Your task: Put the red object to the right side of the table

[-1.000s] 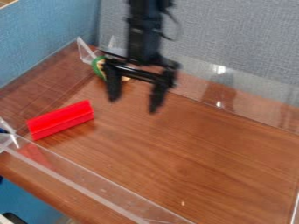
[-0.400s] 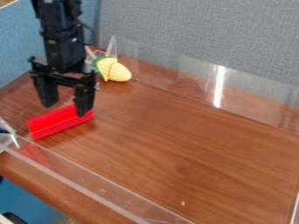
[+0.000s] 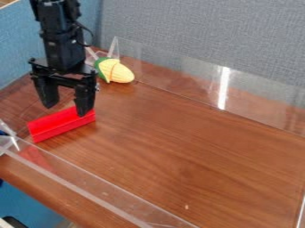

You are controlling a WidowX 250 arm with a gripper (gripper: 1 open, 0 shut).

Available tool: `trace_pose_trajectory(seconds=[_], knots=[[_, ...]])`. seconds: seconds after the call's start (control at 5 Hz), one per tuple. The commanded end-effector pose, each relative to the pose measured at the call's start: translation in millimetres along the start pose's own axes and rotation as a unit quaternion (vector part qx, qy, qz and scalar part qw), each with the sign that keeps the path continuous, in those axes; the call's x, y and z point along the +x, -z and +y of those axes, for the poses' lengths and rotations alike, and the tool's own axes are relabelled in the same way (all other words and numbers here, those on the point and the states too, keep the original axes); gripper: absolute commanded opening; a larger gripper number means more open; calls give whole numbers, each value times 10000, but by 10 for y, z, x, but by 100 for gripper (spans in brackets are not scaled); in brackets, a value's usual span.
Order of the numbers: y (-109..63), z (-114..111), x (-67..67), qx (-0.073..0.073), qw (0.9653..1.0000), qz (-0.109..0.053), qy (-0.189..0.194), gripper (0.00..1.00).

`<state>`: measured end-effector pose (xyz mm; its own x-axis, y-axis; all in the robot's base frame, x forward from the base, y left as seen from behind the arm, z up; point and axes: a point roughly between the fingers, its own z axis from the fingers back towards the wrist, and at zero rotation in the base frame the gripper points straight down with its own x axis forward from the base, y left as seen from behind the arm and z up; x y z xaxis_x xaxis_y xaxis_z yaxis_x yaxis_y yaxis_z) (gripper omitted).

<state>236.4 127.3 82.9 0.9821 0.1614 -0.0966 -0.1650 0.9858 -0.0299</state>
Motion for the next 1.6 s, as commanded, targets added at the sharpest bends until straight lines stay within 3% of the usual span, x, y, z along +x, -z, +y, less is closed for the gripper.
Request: trace_pose_trajectory(seconds=[0.0,0.2,0.6,1.0,1.2,1.4], knots=[[-7,74,123,63,9997,-225,96,100],[101,153,189,56,9997,-223,112,100],[127,331,272,15,9997,-224,109,100],[-42,494,257,1,9969,-303,720,100],[-134,536,232,1,9939,-337,1047,100],[-120,427,214,-36,9913,-441,1243,100]])
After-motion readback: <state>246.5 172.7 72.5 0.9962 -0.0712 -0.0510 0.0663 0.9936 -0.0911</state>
